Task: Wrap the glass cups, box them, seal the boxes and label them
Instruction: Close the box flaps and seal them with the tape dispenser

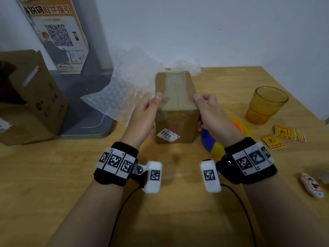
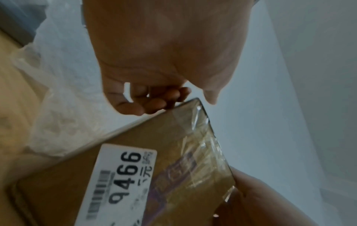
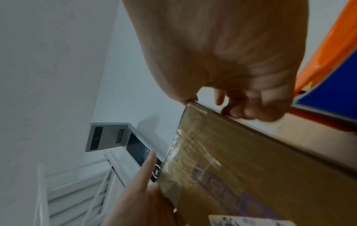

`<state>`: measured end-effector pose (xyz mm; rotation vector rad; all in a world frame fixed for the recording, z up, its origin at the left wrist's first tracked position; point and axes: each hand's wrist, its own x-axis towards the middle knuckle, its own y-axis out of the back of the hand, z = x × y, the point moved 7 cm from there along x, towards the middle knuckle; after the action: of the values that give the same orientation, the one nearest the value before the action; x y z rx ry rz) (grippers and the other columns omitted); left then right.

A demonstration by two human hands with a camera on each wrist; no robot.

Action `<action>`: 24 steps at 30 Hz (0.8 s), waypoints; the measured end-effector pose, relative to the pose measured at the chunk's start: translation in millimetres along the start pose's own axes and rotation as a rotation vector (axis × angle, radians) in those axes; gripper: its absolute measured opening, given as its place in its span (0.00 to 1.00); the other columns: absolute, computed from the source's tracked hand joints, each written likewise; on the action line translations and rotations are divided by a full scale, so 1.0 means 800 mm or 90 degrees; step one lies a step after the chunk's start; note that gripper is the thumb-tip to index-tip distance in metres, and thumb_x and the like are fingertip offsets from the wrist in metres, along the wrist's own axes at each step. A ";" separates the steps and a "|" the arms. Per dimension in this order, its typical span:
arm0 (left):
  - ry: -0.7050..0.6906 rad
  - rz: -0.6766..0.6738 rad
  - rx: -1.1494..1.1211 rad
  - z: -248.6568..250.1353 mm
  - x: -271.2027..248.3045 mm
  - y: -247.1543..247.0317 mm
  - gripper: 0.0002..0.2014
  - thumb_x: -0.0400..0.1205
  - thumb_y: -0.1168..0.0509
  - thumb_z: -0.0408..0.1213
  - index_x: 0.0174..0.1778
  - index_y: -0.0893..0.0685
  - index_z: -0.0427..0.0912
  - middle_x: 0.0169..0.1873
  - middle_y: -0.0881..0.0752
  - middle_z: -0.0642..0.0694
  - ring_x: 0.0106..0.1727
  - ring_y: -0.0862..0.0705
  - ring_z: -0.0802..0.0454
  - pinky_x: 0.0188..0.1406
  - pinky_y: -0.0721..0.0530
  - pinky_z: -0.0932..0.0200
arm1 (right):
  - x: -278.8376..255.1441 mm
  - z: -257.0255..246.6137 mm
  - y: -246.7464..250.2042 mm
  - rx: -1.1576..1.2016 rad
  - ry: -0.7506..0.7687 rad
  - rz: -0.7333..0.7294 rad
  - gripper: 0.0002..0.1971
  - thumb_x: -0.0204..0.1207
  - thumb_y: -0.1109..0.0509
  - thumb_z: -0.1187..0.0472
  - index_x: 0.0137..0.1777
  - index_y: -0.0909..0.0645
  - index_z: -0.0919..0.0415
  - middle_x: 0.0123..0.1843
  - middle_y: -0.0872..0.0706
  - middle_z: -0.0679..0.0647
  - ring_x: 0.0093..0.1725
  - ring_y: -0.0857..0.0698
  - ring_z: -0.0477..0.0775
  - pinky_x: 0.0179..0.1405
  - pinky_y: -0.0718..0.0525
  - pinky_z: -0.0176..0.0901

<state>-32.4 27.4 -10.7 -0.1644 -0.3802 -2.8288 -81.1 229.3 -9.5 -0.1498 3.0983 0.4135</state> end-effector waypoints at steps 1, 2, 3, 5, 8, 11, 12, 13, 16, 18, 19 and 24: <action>-0.055 0.006 0.023 0.008 0.000 0.005 0.23 0.87 0.36 0.57 0.48 0.20 0.37 0.39 0.20 0.44 0.39 0.20 0.50 0.42 0.19 0.51 | -0.001 -0.008 0.008 0.012 0.051 0.044 0.13 0.88 0.35 0.48 0.68 0.29 0.50 0.45 0.17 0.53 0.32 0.17 0.46 0.30 0.19 0.37; -0.116 0.015 0.052 0.017 0.000 0.012 0.15 0.86 0.32 0.53 0.48 0.21 0.43 0.44 0.19 0.47 0.43 0.19 0.54 0.45 0.18 0.56 | -0.002 -0.018 0.018 0.030 0.122 0.093 0.13 0.86 0.30 0.52 0.66 0.27 0.47 0.49 0.17 0.52 0.37 0.17 0.45 0.35 0.19 0.36; -0.164 0.017 0.084 0.025 0.000 0.015 0.10 0.84 0.28 0.50 0.51 0.19 0.49 0.50 0.18 0.51 0.49 0.18 0.57 0.50 0.16 0.60 | -0.004 -0.028 0.025 0.038 0.193 0.122 0.13 0.83 0.26 0.56 0.64 0.23 0.44 0.53 0.18 0.50 0.42 0.17 0.45 0.42 0.19 0.35; -0.226 -0.021 0.117 0.027 0.002 0.012 0.12 0.81 0.25 0.48 0.59 0.12 0.55 0.63 0.19 0.57 0.65 0.20 0.61 0.63 0.15 0.55 | -0.008 -0.040 0.016 -0.009 0.284 0.088 0.11 0.78 0.21 0.55 0.56 0.14 0.39 0.61 0.19 0.50 0.56 0.17 0.43 0.55 0.20 0.33; -0.215 -0.066 0.034 0.017 0.002 0.002 0.14 0.76 0.22 0.46 0.57 0.07 0.49 0.67 0.17 0.54 0.72 0.22 0.60 0.64 0.11 0.45 | -0.010 -0.033 -0.010 -0.048 0.289 -0.011 0.10 0.70 0.14 0.56 0.47 0.09 0.43 0.68 0.23 0.53 0.67 0.22 0.36 0.61 0.24 0.23; -0.225 -0.065 -0.024 0.008 0.005 0.001 0.18 0.71 0.20 0.43 0.57 0.07 0.44 0.68 0.16 0.49 0.73 0.21 0.59 0.64 0.11 0.46 | -0.008 -0.029 -0.009 -0.037 0.276 -0.029 0.13 0.64 0.11 0.59 0.48 0.08 0.50 0.70 0.25 0.51 0.68 0.25 0.29 0.58 0.24 0.19; -0.228 -0.071 -0.027 0.006 0.007 0.002 0.19 0.71 0.20 0.42 0.58 0.07 0.44 0.68 0.16 0.49 0.73 0.22 0.58 0.64 0.11 0.45 | -0.008 -0.029 -0.008 -0.044 0.274 -0.038 0.14 0.63 0.11 0.59 0.49 0.07 0.50 0.70 0.25 0.50 0.68 0.25 0.30 0.58 0.23 0.19; -0.229 -0.081 -0.025 0.003 0.009 0.003 0.19 0.71 0.20 0.42 0.58 0.07 0.44 0.69 0.16 0.50 0.74 0.22 0.58 0.66 0.12 0.44 | -0.007 -0.028 -0.006 -0.049 0.273 -0.051 0.15 0.63 0.11 0.58 0.50 0.07 0.48 0.71 0.25 0.49 0.69 0.25 0.31 0.60 0.22 0.21; -0.226 -0.132 -0.044 -0.005 0.013 0.003 0.18 0.74 0.21 0.41 0.61 0.08 0.46 0.72 0.18 0.52 0.78 0.24 0.53 0.70 0.15 0.41 | -0.005 -0.025 -0.005 -0.062 0.271 -0.092 0.18 0.62 0.10 0.59 0.52 0.07 0.44 0.74 0.26 0.48 0.73 0.23 0.38 0.70 0.18 0.38; -0.223 -0.170 -0.080 -0.007 0.012 0.004 0.18 0.77 0.24 0.38 0.64 0.10 0.45 0.75 0.21 0.49 0.80 0.26 0.54 0.69 0.14 0.49 | -0.004 -0.022 -0.004 -0.074 0.263 -0.115 0.20 0.65 0.11 0.62 0.56 0.07 0.45 0.76 0.27 0.47 0.72 0.21 0.41 0.71 0.16 0.46; -0.228 -0.186 -0.091 -0.007 0.011 0.004 0.18 0.80 0.26 0.36 0.66 0.12 0.45 0.76 0.22 0.48 0.81 0.27 0.55 0.69 0.16 0.53 | -0.003 -0.021 -0.003 -0.074 0.257 -0.123 0.20 0.66 0.11 0.63 0.57 0.07 0.46 0.77 0.26 0.46 0.71 0.20 0.43 0.70 0.15 0.48; -0.228 -0.220 -0.123 -0.014 0.008 0.006 0.16 0.85 0.33 0.37 0.69 0.14 0.46 0.78 0.24 0.52 0.83 0.30 0.56 0.75 0.22 0.58 | 0.000 -0.019 0.010 0.024 0.243 -0.119 0.18 0.64 0.13 0.70 0.52 0.06 0.54 0.74 0.17 0.45 0.70 0.17 0.38 0.70 0.14 0.49</action>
<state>-37.8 18.0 -19.0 -0.7154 -0.2230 -3.1751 -81.7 232.9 7.2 -0.5773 3.4129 0.3553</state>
